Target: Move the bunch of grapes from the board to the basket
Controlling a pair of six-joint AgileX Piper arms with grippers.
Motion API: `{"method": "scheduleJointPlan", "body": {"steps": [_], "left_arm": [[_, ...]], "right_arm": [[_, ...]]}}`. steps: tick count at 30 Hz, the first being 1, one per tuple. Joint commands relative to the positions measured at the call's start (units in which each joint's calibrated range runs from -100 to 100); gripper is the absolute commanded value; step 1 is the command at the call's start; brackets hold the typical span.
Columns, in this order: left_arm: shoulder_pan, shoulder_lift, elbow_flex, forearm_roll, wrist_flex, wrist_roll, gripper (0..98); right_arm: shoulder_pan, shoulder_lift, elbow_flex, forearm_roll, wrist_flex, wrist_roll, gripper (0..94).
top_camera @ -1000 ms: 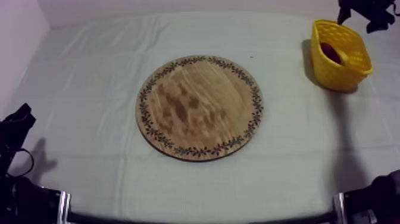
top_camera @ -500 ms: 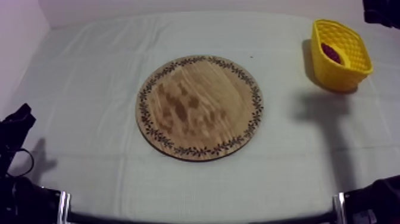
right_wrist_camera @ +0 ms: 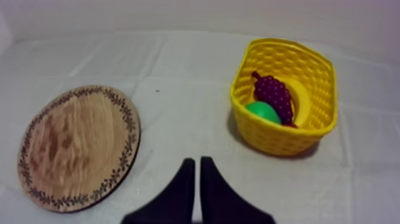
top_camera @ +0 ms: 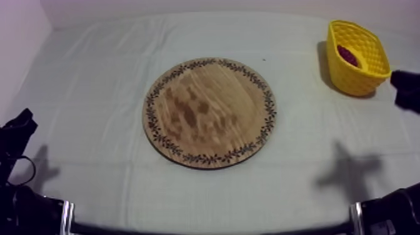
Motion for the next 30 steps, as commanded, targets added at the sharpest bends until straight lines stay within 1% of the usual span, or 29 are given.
{"method": "scheduleJointPlan", "body": {"steps": [1, 8, 15, 18, 24, 30], "left_arm": [[0.0, 0.0, 0.0, 0.01, 0.0, 0.0, 0.0], [0.0, 0.0, 0.0, 0.01, 0.0, 0.0, 0.0], [0.0, 0.0, 0.0, 0.01, 0.0, 0.0, 0.0], [0.0, 0.0, 0.0, 0.01, 0.0, 0.0, 0.0], [0.0, 0.0, 0.0, 0.01, 0.0, 0.0, 0.0], [0.0, 0.0, 0.0, 0.01, 0.0, 0.0, 0.0]], "right_arm": [[-0.2, -7.5, 10.8, 0.0, -2.0, 0.2, 0.3], [-0.5, -14.7, 23.2, 2.1, -10.2, -0.6, 0.2], [-0.5, -17.9, 25.9, 1.8, -13.4, -1.9, 0.2], [-0.6, -19.7, 26.5, 1.8, -14.9, -0.6, 0.2], [-0.5, -20.7, 26.9, 1.9, -16.0, 4.1, 0.2], [-0.4, -20.8, 26.9, 1.9, -16.1, 5.2, 0.2]]}}
